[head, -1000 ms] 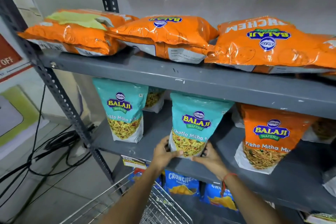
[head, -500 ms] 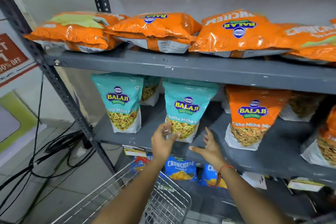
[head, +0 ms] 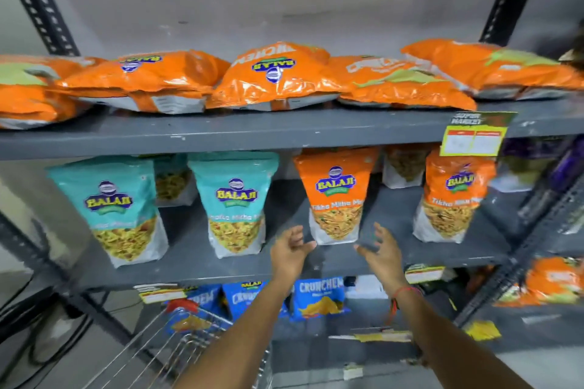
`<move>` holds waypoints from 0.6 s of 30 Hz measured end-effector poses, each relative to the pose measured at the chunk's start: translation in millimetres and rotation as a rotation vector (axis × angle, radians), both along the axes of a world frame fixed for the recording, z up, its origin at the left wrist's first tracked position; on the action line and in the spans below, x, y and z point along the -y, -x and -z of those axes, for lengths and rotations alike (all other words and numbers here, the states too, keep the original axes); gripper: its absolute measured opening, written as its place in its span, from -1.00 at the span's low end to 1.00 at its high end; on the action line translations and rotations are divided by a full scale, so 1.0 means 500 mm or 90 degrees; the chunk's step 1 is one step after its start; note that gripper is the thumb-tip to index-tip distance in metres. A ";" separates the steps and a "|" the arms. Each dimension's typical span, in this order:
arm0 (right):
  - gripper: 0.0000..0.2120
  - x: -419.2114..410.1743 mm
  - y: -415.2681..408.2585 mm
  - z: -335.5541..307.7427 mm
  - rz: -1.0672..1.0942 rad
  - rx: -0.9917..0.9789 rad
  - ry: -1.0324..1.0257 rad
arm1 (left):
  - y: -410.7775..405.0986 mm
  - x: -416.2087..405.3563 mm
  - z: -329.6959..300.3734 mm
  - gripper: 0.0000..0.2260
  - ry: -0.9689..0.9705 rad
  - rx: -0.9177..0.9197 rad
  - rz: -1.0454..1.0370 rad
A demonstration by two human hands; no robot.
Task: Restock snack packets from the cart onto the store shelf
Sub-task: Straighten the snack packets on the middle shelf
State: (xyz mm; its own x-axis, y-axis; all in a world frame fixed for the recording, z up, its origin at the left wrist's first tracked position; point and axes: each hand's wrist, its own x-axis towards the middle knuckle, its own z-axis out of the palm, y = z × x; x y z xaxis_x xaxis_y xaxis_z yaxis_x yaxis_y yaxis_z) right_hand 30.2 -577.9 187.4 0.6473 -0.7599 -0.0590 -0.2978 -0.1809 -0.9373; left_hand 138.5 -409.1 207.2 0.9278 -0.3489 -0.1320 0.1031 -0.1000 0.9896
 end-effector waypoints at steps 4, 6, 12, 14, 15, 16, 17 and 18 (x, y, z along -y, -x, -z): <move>-0.16 0.091 -0.038 0.033 -0.064 -0.058 -0.063 | -0.034 0.067 0.044 -0.32 -0.070 -0.044 0.053; -0.16 0.119 -0.064 0.041 -0.107 -0.066 -0.094 | -0.051 0.092 0.061 -0.21 -0.088 -0.056 0.088; -0.51 0.155 -0.123 0.070 -0.241 -0.045 -0.106 | -0.080 0.130 0.100 -0.42 -0.094 -0.064 0.069; -0.54 0.157 -0.125 0.079 -0.247 -0.037 -0.101 | -0.078 0.135 0.115 -0.51 -0.099 -0.062 0.063; -0.54 0.160 -0.124 0.085 -0.244 -0.034 -0.110 | -0.078 0.135 0.123 -0.51 -0.096 -0.070 0.061; -0.53 0.161 -0.121 0.083 -0.242 -0.028 -0.119 | -0.076 0.134 0.128 -0.49 -0.096 -0.078 0.064; -0.52 0.161 -0.116 0.078 -0.247 -0.028 -0.119 | -0.073 0.135 0.131 -0.46 -0.097 -0.079 0.068; -0.52 0.160 -0.108 0.068 -0.253 -0.028 -0.114 | -0.069 0.138 0.134 -0.43 -0.094 -0.069 0.072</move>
